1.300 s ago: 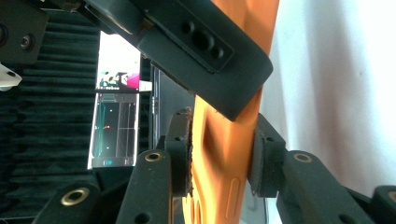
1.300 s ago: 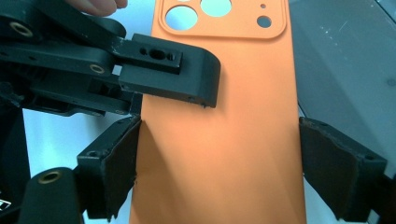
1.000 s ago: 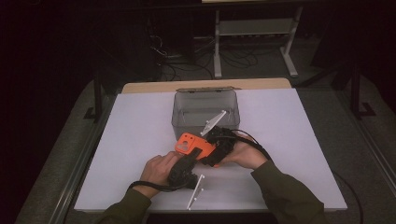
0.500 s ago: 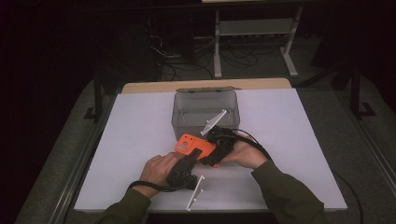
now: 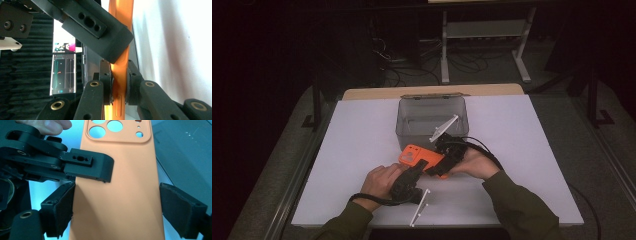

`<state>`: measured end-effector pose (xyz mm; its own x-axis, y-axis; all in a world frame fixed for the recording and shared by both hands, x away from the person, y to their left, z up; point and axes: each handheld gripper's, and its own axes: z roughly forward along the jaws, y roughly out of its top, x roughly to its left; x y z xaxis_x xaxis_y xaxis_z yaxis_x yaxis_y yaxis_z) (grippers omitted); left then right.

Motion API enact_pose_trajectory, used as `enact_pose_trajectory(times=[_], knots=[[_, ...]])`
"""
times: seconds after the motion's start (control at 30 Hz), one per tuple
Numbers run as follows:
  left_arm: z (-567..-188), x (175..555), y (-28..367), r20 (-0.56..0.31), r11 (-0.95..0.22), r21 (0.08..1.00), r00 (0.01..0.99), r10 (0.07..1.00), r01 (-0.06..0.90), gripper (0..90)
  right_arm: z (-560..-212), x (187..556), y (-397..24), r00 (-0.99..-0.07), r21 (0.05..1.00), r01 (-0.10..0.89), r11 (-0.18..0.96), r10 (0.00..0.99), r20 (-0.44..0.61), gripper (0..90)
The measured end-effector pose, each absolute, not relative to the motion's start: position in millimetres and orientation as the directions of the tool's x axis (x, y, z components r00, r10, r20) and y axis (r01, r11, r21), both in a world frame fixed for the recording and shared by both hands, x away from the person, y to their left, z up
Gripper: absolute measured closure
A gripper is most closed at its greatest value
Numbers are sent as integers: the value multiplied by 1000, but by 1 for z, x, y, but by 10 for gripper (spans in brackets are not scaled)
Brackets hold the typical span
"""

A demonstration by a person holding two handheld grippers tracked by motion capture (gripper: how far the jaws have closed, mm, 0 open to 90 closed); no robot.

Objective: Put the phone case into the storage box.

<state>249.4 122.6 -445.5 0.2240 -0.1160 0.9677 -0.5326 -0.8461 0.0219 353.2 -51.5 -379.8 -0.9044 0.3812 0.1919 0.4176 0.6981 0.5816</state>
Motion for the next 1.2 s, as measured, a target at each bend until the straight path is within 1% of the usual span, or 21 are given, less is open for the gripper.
enact_pose_trajectory(times=[0.13,0.3,0.6,0.93,1.2], knots=[[-445,249,123,966,-844,22,230,-120,-535,795,-380,353,-52,-906,589,415,693,377,194,153],[-445,250,124,963,-844,43,246,-106,-535,798,-379,353,-54,-910,613,404,680,370,188,157],[-444,252,126,956,-849,72,279,-91,-523,797,-376,351,-56,-912,634,392,666,370,175,127],[-444,254,128,947,-855,98,310,-77,-510,797,-372,349,-68,-900,657,402,638,408,155,116],[-442,255,130,946,-865,87,313,-83,-494,796,-372,343,-88,-880,673,420,608,453,140,95]])
